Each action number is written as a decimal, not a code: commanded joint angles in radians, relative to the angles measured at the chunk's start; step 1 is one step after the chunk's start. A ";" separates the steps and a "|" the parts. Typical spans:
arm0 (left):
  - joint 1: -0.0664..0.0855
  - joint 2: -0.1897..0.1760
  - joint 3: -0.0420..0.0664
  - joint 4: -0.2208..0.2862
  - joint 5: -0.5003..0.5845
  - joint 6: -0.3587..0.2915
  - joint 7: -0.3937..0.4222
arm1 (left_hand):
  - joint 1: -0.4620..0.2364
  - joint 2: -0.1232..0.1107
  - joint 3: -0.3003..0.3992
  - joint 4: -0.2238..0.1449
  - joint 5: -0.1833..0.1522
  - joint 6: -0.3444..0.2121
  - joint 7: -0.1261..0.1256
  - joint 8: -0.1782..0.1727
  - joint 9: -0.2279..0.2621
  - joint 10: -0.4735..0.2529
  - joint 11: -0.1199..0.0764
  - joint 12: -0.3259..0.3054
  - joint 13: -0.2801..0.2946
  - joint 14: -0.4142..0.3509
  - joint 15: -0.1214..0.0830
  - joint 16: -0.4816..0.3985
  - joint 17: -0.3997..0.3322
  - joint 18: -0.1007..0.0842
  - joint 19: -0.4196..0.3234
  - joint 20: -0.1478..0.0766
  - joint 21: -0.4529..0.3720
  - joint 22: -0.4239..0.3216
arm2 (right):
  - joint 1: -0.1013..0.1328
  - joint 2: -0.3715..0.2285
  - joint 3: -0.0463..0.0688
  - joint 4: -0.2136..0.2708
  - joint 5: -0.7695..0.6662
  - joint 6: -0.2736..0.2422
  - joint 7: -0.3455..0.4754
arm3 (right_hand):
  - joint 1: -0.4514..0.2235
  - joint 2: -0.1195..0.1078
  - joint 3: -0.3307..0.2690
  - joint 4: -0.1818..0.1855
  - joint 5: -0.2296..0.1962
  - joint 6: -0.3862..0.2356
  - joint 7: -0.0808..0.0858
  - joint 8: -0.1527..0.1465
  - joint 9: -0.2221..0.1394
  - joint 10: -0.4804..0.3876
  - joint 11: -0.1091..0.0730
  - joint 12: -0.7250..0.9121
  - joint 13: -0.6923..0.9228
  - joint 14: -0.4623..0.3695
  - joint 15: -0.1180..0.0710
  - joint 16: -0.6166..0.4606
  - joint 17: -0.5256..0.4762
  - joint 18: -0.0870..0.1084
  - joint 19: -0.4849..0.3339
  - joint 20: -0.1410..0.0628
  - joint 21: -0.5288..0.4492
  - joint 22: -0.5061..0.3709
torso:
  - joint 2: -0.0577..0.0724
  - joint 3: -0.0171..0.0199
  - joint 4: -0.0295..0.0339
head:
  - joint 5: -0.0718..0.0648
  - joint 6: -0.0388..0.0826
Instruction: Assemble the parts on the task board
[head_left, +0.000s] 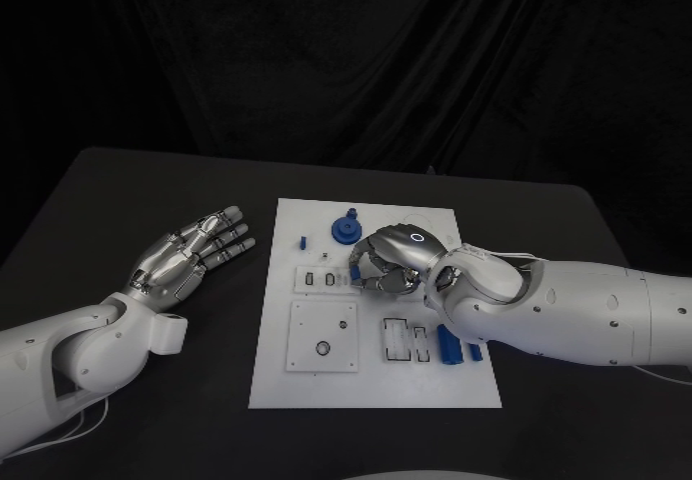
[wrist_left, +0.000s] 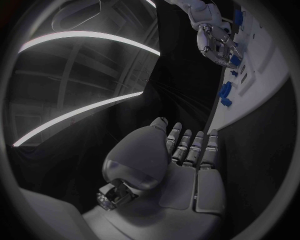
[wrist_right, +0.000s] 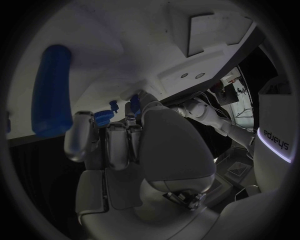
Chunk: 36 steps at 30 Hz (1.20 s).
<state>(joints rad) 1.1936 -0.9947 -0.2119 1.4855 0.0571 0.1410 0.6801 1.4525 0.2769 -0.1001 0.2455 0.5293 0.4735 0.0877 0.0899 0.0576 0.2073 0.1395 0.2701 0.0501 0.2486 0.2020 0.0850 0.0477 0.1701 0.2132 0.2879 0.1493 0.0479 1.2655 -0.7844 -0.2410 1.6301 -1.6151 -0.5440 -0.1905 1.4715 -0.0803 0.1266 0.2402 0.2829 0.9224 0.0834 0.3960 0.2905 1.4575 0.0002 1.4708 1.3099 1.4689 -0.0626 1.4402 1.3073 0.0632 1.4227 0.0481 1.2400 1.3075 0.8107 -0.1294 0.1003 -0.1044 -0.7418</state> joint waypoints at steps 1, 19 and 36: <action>-0.001 0.001 0.001 0.001 0.003 0.014 0.041 | 0.011 0.000 0.007 0.000 0.003 -0.001 0.002 -0.007 0.000 -0.006 0.003 -0.004 0.001 -0.001 0.002 -0.006 0.000 -0.013 -0.006 -0.001 -0.006 -0.002 | -0.004 0.001 -0.003 -0.003 -0.015 0.038 -0.046 | -0.015 0.000 -0.007 0.002 -0.011 -0.016 0.003 -0.004 0.092 -0.004 0.008 -0.006 0.072 0.042 0.006 -0.006 0.081 0.014 -0.005 0.004 -0.007 0.137 | 0.000 0.0009 -0.0032 | 0.002 0.000; -0.001 0.004 0.001 -0.003 0.003 0.018 0.041 | 0.011 0.000 0.009 -0.001 0.004 -0.004 0.002 -0.007 0.000 -0.007 0.003 -0.005 0.001 -0.003 0.002 -0.006 0.000 -0.014 -0.007 -0.001 -0.007 -0.002 | -0.004 0.014 -0.003 -0.014 -0.015 0.070 -0.025 | -0.060 -0.013 -0.024 0.013 -0.103 -0.136 0.033 -0.094 0.049 -0.006 0.025 -0.006 0.072 0.042 0.022 -0.006 0.082 0.015 -0.003 0.021 -0.019 0.139 | -0.002 -0.0008 0.0012 | -0.001 -0.004; -0.002 0.005 0.001 0.003 0.003 0.016 0.051 | 0.011 0.000 0.010 -0.002 0.004 -0.004 0.002 -0.008 0.000 -0.009 0.003 -0.006 0.000 -0.004 0.002 -0.007 -0.001 -0.014 -0.008 -0.001 -0.007 -0.002 | -0.005 0.008 -0.002 -0.007 -0.015 -0.022 0.051 | -0.050 -0.080 -0.022 0.042 -0.192 -0.268 0.025 -0.184 -0.011 0.011 0.011 0.014 0.106 0.048 0.011 0.009 0.103 0.012 0.007 0.011 -0.010 0.151 | -0.001 -0.0003 0.0001 | -0.002 -0.004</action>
<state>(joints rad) 1.1932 -0.9917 -0.2119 1.4851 0.0571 0.1461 0.6801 1.4525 0.2769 -0.0973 0.2427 0.5293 0.4735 0.0877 0.0859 0.0575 0.2037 0.1431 0.2660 0.0501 0.2486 0.2020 0.0810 0.0477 0.1701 0.2132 0.2879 0.1454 0.0470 1.2654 -0.7738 -0.2417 1.6195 -1.6227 -0.5271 -0.1742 1.4196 -0.1495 0.1036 0.2785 0.0923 0.6576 0.1088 0.2134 0.2808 1.4615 0.0106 1.4804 1.3099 1.4651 -0.0444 1.4457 1.3073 0.0626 1.4260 0.0591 1.2265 1.3079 0.8091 -0.1302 0.1010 -0.1065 -0.7472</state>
